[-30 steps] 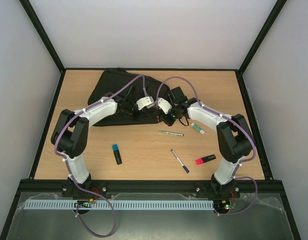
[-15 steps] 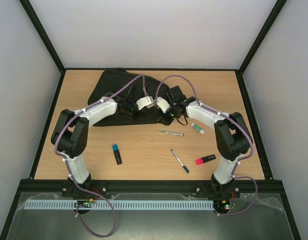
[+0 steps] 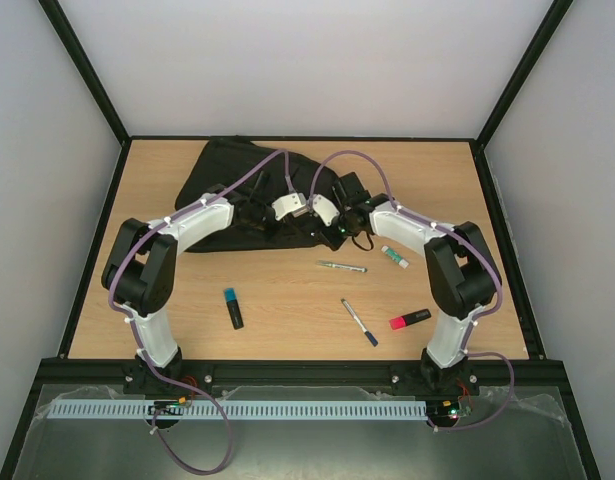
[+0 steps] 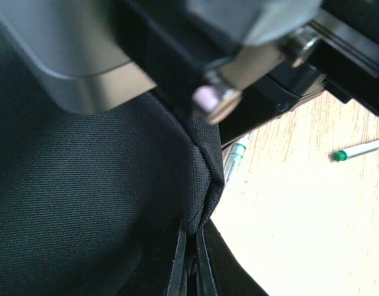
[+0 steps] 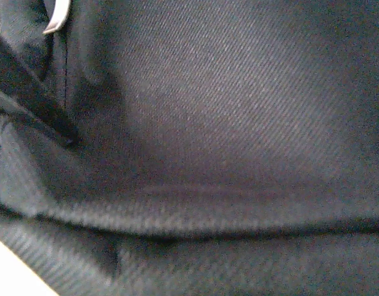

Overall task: Pack the student bag
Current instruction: Zip the student bag at the center of the board.

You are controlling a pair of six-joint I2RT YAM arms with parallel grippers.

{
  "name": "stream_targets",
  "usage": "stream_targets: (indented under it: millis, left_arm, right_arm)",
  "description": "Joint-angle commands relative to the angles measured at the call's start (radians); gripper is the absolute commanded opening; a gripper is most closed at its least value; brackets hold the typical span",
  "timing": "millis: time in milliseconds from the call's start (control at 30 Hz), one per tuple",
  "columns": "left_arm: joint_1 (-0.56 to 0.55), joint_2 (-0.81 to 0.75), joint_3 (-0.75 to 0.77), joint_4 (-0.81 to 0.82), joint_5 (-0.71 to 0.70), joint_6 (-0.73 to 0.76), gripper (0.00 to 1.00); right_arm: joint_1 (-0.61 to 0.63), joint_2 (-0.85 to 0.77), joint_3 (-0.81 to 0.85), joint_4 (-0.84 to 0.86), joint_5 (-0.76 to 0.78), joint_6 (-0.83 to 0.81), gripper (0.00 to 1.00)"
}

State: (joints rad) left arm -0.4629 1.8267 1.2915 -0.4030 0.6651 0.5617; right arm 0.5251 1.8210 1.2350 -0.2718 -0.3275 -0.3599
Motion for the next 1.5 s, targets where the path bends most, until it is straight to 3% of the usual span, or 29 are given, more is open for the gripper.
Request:
stream_targets:
  millis: [0, 500, 533, 633, 700, 1033, 1167, 1467]
  left_arm:
    - [0.015, -0.019, 0.024, 0.016, 0.014, 0.020, 0.02]
    - [0.015, -0.023, 0.014, 0.012, 0.014, 0.032, 0.02]
    - [0.015, -0.023, 0.014, 0.012, 0.013, 0.032, 0.02]
    - [0.015, -0.024, 0.013, 0.012, 0.011, 0.032, 0.02]
    - [0.014, -0.024, 0.012, 0.012, 0.012, 0.032, 0.02]
    - [0.013, -0.026, 0.017, 0.011, 0.011, 0.029, 0.02]
    - [0.013, -0.025, 0.014, 0.013, 0.011, 0.029, 0.02]
    - [0.013, -0.024, 0.013, 0.010, 0.009, 0.035, 0.02]
  right_arm:
    - [0.010, -0.059, -0.040, -0.045, -0.011, -0.013, 0.12]
    - [0.010, -0.086, -0.056, -0.053, -0.001, -0.021, 0.03]
    - [0.010, -0.084, -0.054, -0.050, -0.001, -0.017, 0.04]
    - [0.010, -0.077, -0.045, -0.038, -0.001, -0.006, 0.25]
    - [0.011, -0.068, -0.035, -0.034, -0.004, -0.004, 0.31]
    - [0.011, 0.002, 0.020, -0.011, -0.027, 0.036, 0.35]
    - [0.013, 0.023, 0.030, -0.005, -0.025, 0.039, 0.33]
    - [0.012, -0.033, -0.006, -0.044, -0.010, 0.000, 0.12]
